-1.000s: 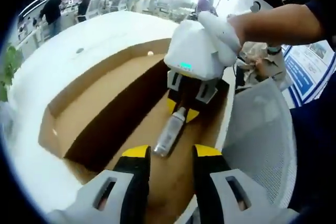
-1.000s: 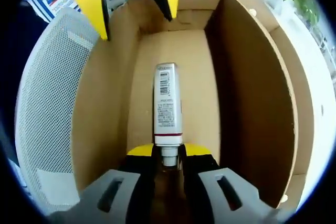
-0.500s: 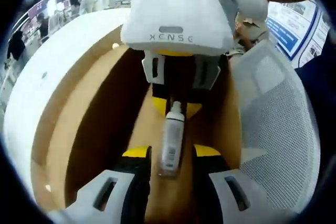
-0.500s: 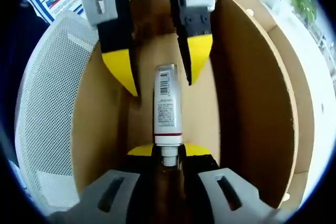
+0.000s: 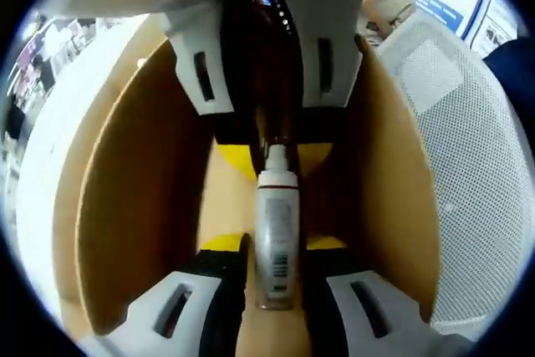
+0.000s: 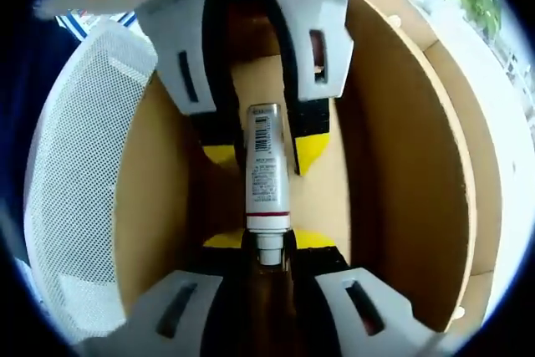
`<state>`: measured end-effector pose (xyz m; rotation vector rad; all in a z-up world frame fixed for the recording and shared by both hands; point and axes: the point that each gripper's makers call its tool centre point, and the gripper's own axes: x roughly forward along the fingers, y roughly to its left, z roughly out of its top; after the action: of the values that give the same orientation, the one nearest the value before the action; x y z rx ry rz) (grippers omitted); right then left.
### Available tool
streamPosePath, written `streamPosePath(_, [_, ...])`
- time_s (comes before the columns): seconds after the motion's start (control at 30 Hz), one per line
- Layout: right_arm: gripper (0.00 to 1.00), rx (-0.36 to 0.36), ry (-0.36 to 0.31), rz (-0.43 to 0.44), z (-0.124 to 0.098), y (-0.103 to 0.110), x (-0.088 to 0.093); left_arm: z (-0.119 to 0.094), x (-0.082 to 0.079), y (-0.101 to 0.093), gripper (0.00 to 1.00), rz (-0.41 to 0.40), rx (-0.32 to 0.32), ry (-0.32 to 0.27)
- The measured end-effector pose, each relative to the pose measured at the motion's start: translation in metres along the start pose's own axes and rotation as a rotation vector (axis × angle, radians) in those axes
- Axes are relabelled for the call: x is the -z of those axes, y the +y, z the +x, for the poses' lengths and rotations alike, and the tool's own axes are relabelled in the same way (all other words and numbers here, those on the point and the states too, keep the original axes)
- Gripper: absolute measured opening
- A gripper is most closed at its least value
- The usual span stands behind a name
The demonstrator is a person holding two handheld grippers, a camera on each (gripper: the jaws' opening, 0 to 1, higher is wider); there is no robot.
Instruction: Operate the shoe box by opening the lid, removing the specified soft item, and placing it in the target area until the item is outside and the box remains undamaged.
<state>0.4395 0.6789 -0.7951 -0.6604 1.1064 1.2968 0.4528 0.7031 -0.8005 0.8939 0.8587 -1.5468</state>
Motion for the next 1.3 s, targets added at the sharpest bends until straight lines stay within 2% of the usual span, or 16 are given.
streamPosePath(0.07, [0.17, -0.003, -0.003, -0.006, -0.001, 0.000, 0.000, -0.001, 0.001, -0.001, 0.20, 0.007, 0.002, -0.005])
streamPosePath(0.13, [0.17, -0.005, -0.009, -0.002, 0.000, 0.000, -0.001, 0.000, 0.001, -0.002, 0.19, 0.056, -0.009, -0.039])
streamPosePath(0.27, [0.17, -0.003, -0.016, -0.010, 0.001, -0.001, 0.000, -0.002, 0.001, -0.002, 0.19, 0.019, -0.019, -0.106])
streamPosePath(0.47, [0.17, 0.002, -0.013, -0.025, 0.002, -0.002, 0.000, -0.002, -0.001, -0.002, 0.18, 0.018, -0.008, -0.107])
streamPosePath(0.6, [0.17, 0.006, -0.011, -0.032, 0.003, -0.001, 0.001, -0.002, -0.002, -0.004, 0.17, 0.011, -0.007, -0.139])
streamPosePath(0.8, [0.21, 0.003, -0.007, -0.044, 0.003, 0.001, 0.002, -0.003, -0.003, -0.005, 0.16, 0.018, -0.017, -0.155])
streamPosePath(0.93, [0.24, 0.001, -0.041, -0.032, 0.001, 0.001, -0.003, -0.008, 0.000, -0.001, 0.17, 0.013, -0.033, -0.157])
streamPosePath(1.1, [0.23, 0.008, -0.071, -0.033, -0.009, -0.001, -0.006, -0.018, 0.004, 0.001, 0.17, 0.006, -0.046, -0.160])
streamPosePath(1.2, [0.23, 0.026, -0.096, -0.051, -0.020, 0.000, -0.008, -0.030, 0.001, 0.001, 0.17, -0.009, -0.045, -0.194])
streamPosePath(1.23, [0.23, 0.031, -0.121, -0.048, -0.026, 0.001, -0.010, -0.034, 0.000, 0.000, 0.17, -0.010, -0.044, -0.203])
streamPosePath(1.3, [0.22, 0.040, -0.184, -0.024, -0.036, 0.001, -0.018, -0.043, -0.006, -0.002, 0.17, -0.046, -0.026, -0.258])
